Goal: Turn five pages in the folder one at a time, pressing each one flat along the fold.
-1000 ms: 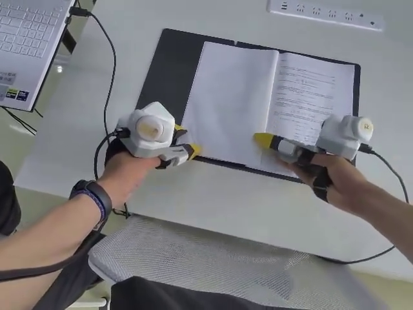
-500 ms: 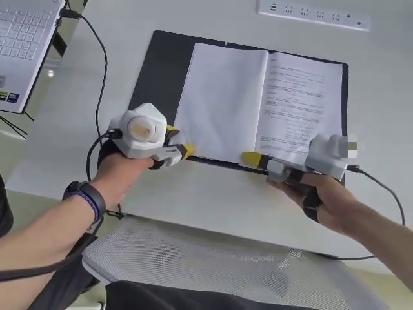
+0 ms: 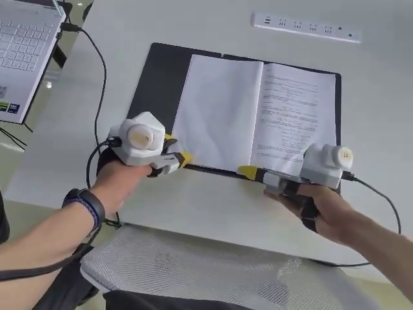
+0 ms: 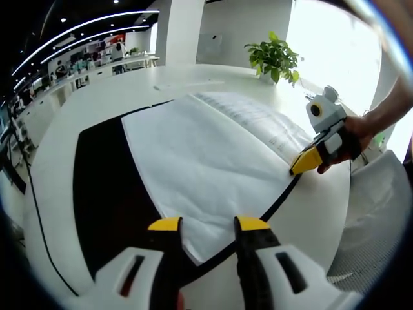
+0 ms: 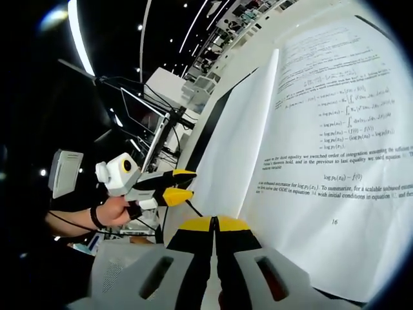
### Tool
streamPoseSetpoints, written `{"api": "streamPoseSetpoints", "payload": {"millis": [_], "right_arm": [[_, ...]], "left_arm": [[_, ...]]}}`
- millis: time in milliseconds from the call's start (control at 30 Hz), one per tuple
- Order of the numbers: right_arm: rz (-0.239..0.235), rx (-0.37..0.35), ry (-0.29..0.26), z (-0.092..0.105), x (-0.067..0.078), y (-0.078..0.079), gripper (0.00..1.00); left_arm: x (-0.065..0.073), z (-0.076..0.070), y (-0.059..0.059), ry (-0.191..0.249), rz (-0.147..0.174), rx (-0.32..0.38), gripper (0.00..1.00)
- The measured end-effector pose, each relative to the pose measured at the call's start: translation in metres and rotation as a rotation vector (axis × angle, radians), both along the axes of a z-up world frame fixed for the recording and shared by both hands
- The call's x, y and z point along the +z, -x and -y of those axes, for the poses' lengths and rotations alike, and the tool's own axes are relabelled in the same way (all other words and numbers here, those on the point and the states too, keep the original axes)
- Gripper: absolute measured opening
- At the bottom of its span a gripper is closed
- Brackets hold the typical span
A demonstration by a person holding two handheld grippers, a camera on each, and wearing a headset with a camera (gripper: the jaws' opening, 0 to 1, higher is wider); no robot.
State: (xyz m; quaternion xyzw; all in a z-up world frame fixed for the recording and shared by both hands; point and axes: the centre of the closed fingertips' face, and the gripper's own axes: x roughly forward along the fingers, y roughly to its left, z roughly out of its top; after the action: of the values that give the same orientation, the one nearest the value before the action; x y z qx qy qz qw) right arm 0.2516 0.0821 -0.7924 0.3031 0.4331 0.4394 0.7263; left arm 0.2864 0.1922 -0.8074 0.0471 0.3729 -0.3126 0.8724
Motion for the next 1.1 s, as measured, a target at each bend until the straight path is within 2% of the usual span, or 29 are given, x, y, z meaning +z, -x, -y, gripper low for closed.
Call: {"api": "streamPoseSetpoints", "payload": {"millis": [333, 433, 567, 700, 933, 967, 1100], "right_arm": [[0.004, -0.009, 0.030, 0.004, 0.001, 0.002, 0.00], [0.025, 0.007, 0.055, 0.011, -0.003, 0.002, 0.00], [0.054, 0.039, 0.077, 0.017, -0.003, 0.002, 0.05], [0.099, 0.043, 0.100, 0.027, 0.004, -0.004, 0.10], [0.214, 0.067, 0.165, 0.045, 0.018, -0.016, 0.18], [0.244, 0.073, 0.191, 0.050, 0.021, -0.018, 0.20], [0.311, 0.091, 0.250, 0.066, 0.027, -0.024, 0.28]], "left_arm": [[0.001, 0.002, 0.002, -0.010, -0.019, -0.012, 0.34], [0.003, 0.004, 0.004, -0.003, -0.038, -0.023, 0.38], [0.006, 0.007, 0.008, 0.002, -0.046, -0.039, 0.43], [0.016, 0.008, 0.008, 0.008, -0.036, -0.043, 0.45], [0.039, 0.012, 0.006, 0.009, 0.006, -0.063, 0.48], [0.041, 0.012, 0.006, 0.008, 0.011, -0.065, 0.49], [0.050, 0.014, 0.007, 0.006, 0.029, -0.079, 0.50]]}}
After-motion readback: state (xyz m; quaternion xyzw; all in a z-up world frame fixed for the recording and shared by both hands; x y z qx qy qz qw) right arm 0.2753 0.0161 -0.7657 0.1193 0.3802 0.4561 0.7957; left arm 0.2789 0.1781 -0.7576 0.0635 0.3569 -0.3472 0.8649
